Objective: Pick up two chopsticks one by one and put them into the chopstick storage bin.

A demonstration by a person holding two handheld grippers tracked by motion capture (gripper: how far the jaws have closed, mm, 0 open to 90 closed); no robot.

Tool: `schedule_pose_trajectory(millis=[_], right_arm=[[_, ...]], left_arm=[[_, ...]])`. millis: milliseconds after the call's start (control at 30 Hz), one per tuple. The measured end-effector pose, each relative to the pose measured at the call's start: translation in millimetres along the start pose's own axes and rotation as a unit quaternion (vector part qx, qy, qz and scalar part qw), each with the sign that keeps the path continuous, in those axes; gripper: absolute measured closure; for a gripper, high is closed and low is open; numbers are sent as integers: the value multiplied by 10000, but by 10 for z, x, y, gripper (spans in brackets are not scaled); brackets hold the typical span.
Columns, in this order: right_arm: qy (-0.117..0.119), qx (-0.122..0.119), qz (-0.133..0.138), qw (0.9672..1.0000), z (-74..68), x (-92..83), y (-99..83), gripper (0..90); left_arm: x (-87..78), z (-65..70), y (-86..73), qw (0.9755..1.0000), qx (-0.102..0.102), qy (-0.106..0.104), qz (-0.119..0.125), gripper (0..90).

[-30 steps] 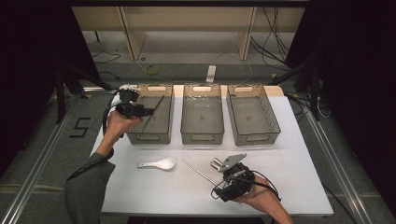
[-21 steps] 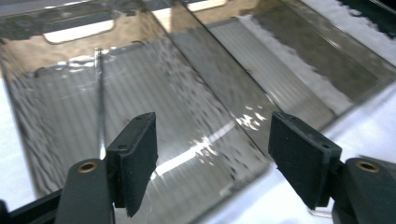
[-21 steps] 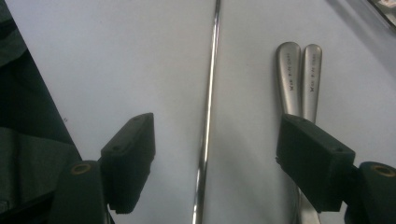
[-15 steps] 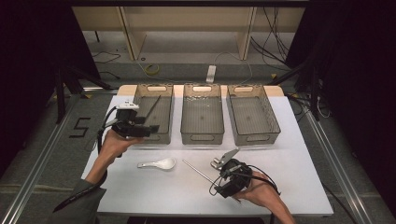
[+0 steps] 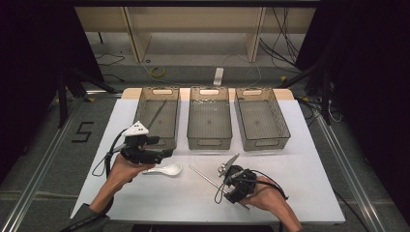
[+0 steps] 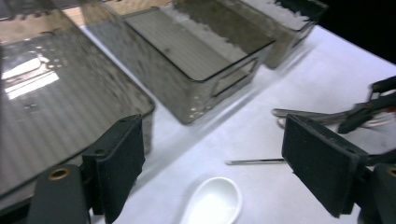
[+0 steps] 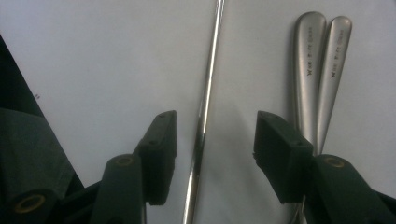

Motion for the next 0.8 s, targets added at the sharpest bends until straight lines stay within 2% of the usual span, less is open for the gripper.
schedule_pose_trajectory(millis=[100,233,367,467,600,700,800], right_arm=[[9,-16,-46,10000,-2,23,-11,537],[45,49,-111,9999,-7,33,-27,577],[143,1,-206,9997,-13,45,-54,616],[156,9,-250,9996,-13,65,-66,642],[110,53,-284,9995,-11,84,-66,689],[86,14,-310,9995,-5,93,-70,717],[58,-10,-323,9995,5,93,-73,742]], left_arm=[[16,48,-65,10000,70,0,-18,198],[22,92,-131,10000,59,-23,-5,194],[-5,129,-184,9998,-114,-179,39,194],[-8,146,-221,10000,-2,-85,8,195],[-7,172,-229,9999,16,-106,38,197],[-19,172,-231,9999,66,-72,52,196],[-23,168,-229,9999,34,-75,93,197]])
Point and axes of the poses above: each handheld gripper's, and its own axes: x roughly forward along the jaws, y roughly out of its top, z roughly to its right, the point moved 8 cm from there along x, roughly forward along the jaws, and after that the axes turned 7 degrees about -z, right-handed, at the moved point
